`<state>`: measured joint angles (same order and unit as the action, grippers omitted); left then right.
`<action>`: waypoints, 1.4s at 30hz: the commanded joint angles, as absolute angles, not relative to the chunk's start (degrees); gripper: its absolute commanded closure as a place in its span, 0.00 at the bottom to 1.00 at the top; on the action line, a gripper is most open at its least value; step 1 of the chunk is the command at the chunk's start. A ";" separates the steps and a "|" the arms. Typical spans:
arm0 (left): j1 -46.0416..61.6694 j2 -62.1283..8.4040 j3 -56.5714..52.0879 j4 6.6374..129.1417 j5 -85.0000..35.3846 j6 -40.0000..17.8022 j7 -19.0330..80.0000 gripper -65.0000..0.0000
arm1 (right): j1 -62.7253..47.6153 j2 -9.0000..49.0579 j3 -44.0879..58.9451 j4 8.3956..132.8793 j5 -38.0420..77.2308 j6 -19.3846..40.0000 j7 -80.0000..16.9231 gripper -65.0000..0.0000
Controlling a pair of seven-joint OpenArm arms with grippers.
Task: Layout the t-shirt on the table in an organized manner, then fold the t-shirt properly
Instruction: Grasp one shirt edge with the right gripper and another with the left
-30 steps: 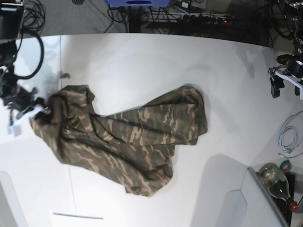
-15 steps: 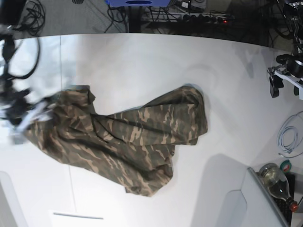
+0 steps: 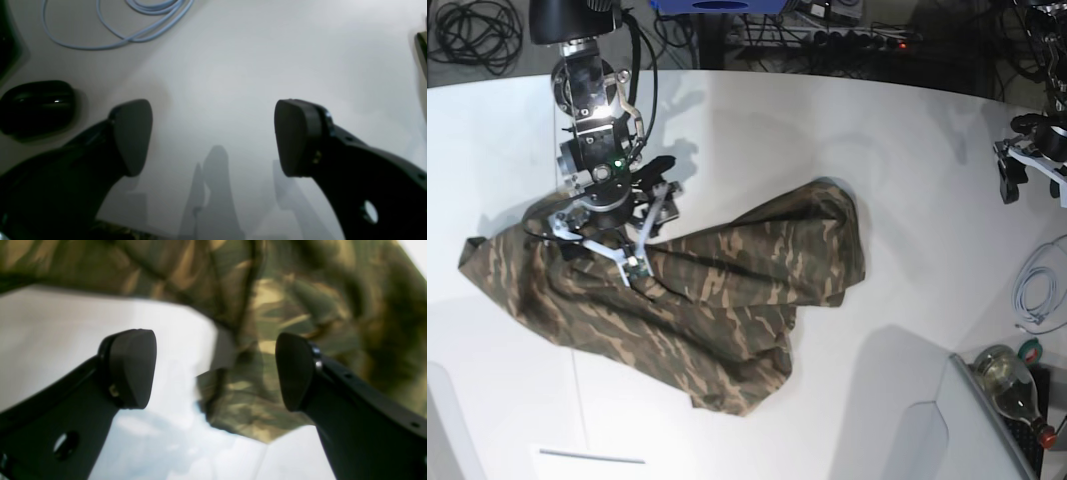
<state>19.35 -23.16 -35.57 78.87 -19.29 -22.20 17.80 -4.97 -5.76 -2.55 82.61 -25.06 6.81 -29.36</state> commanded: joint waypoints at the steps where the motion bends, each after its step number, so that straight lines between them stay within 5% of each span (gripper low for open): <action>1: 19.12 -24.40 -36.09 79.69 -19.74 -22.02 16.48 0.16 | -3.82 -6.02 -2.24 81.98 -25.89 5.41 -27.82 0.21; 7: 18.95 -24.40 -35.56 79.96 -19.74 -22.02 16.48 0.16 | -2.59 -5.85 0.04 76.88 -25.89 -0.04 -25.10 0.24; 9: 18.95 -24.13 -34.24 80.31 -19.74 -22.11 16.48 0.16 | -3.03 -5.67 1.10 77.23 -25.89 0.04 -23.87 0.43; 12: 19.30 -23.78 -29.05 81.10 -19.74 -22.11 16.48 0.16 | -4.35 -5.85 1.45 78.99 -25.89 0.04 -23.96 0.92; 13: 19.47 -23.60 -27.38 81.98 -19.74 -22.11 16.48 0.16 | -5.05 -5.93 1.54 79.78 -25.89 0.04 -23.96 1.00; 29: 18.68 -12.88 -8.75 98.95 -20.35 -21.67 16.92 0.16 | -8.84 -5.32 1.54 82.95 -25.80 0.13 -23.96 1.00; 42: -5.93 -12.70 -14.99 68.00 -20.35 -25.89 16.92 0.15 | -9.19 -4.09 1.01 83.03 -25.80 0.22 -23.96 1.00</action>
